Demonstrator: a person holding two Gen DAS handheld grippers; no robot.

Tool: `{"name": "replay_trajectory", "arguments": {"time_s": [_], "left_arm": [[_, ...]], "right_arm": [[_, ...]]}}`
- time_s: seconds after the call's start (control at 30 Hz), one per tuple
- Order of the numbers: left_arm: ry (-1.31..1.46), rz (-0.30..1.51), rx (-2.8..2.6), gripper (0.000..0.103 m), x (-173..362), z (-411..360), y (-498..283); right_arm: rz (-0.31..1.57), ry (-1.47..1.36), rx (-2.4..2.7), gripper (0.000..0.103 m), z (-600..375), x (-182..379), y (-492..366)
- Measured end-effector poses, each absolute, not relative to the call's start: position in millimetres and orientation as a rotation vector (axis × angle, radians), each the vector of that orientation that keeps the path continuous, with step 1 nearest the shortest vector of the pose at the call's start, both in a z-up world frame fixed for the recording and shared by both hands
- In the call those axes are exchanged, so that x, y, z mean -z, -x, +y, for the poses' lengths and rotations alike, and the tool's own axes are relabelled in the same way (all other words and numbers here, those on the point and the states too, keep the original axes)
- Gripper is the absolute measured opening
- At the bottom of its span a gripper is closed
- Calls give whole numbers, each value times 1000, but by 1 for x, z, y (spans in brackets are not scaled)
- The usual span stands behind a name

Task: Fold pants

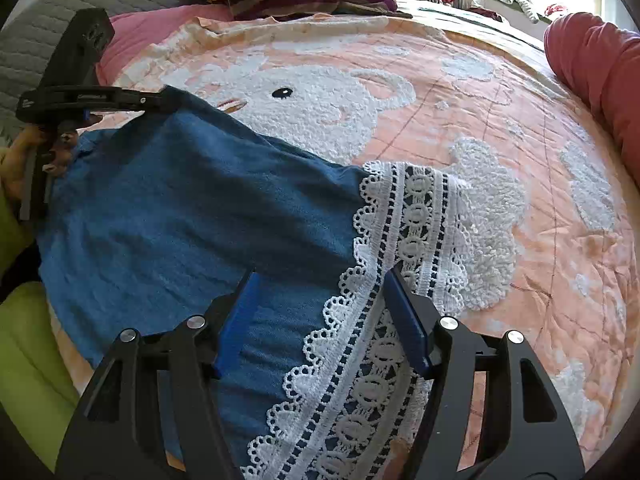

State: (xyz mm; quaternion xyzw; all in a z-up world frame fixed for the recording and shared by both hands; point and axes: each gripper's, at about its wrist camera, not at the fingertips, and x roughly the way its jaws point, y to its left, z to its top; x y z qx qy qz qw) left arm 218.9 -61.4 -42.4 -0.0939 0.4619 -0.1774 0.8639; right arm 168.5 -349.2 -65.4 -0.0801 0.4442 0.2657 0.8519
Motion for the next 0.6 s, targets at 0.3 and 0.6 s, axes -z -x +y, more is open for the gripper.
{"name": "replay_trajectory", "arguments": {"time_s": [0.3,0.6], "left_arm": [[222,1019,356,7,70,-63,-221],[195,1003,356,6,64,-64,-211]], "right_arm": [[864,-2,-466,59,-388,30,-201],[1019,-156,-517,28,-405,69,-260]]}}
